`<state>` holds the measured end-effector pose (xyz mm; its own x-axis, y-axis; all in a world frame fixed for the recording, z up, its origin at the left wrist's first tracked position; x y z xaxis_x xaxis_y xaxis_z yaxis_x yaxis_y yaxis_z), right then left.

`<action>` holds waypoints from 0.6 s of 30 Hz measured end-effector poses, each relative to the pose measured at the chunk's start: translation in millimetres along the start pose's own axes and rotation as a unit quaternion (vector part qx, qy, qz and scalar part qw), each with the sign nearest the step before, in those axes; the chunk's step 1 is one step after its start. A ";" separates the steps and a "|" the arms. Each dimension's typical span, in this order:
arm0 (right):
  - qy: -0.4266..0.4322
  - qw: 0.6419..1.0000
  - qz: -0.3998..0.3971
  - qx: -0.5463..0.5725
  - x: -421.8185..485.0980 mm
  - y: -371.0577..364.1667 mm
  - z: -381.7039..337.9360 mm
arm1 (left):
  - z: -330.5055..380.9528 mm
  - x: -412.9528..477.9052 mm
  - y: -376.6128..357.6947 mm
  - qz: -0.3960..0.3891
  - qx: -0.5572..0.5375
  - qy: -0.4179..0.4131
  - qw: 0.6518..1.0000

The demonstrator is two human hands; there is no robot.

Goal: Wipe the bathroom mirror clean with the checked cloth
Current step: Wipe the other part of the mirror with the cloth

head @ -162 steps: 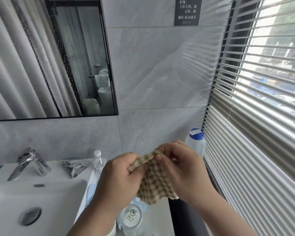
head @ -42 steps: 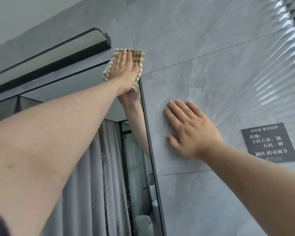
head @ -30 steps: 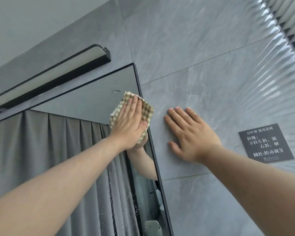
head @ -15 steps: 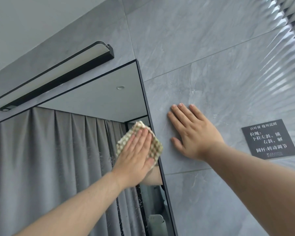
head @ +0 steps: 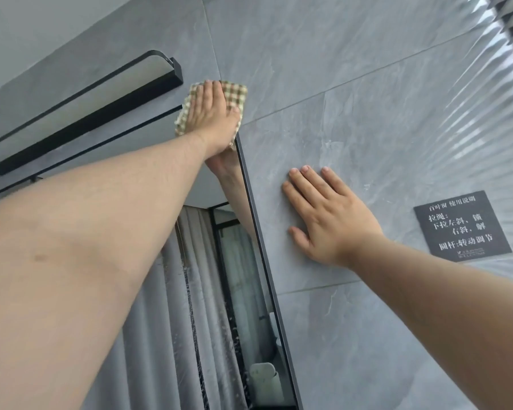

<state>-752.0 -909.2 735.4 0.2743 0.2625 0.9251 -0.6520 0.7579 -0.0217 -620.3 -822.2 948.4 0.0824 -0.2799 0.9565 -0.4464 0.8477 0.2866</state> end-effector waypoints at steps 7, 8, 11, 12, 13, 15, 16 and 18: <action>-0.002 1.000 -0.005 0.000 0.2 2.7 -0.8 | 3.6 -44.2 -12.7 -0.001 -0.001 -0.052 0.999; -0.003 1.000 -0.006 0.003 -0.1 3.3 -1.5 | 2.9 -57.8 -16.3 -0.005 0.002 -0.065 0.998; -0.014 1.000 -0.002 0.008 -2.8 4.6 -2.2 | 2.6 -97.7 -30.6 -0.015 0.014 -0.102 0.995; -0.018 1.000 0.002 0.009 -4.0 5.4 -2.9 | 2.1 -110.1 -34.8 -0.018 0.017 -0.108 0.994; -0.022 1.000 0.007 0.010 -5.8 6.1 -3.7 | 1.4 -122.2 -39.0 -0.020 0.019 -0.111 0.993; -0.030 0.999 0.012 0.011 -12.1 6.6 -6.0 | 0.8 -147.1 -47.3 -0.023 0.023 -0.118 0.993; -0.034 0.999 0.013 0.012 -16.2 6.4 -7.2 | 1.5 -160.2 -51.1 -0.027 0.026 -0.125 0.991; -0.037 0.999 0.018 0.015 -23.8 6.0 -10.0 | 1.1 -188.0 -58.9 -0.039 0.033 -0.142 0.989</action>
<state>-755.3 -904.8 709.5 0.1986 0.2443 0.9492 -0.6821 0.7299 -0.0451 -610.5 -820.0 751.6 -0.1296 -0.4660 0.8752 -0.5063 0.7901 0.3457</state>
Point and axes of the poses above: each hand's wrist, its own x-axis towards the middle knuckle, its own y-axis out of the back of the hand, z = x × y, the point moved 7 cm from there along x, towards the middle knuckle, and after that the axes turned 7 degrees about z, right-handed, at the moved point
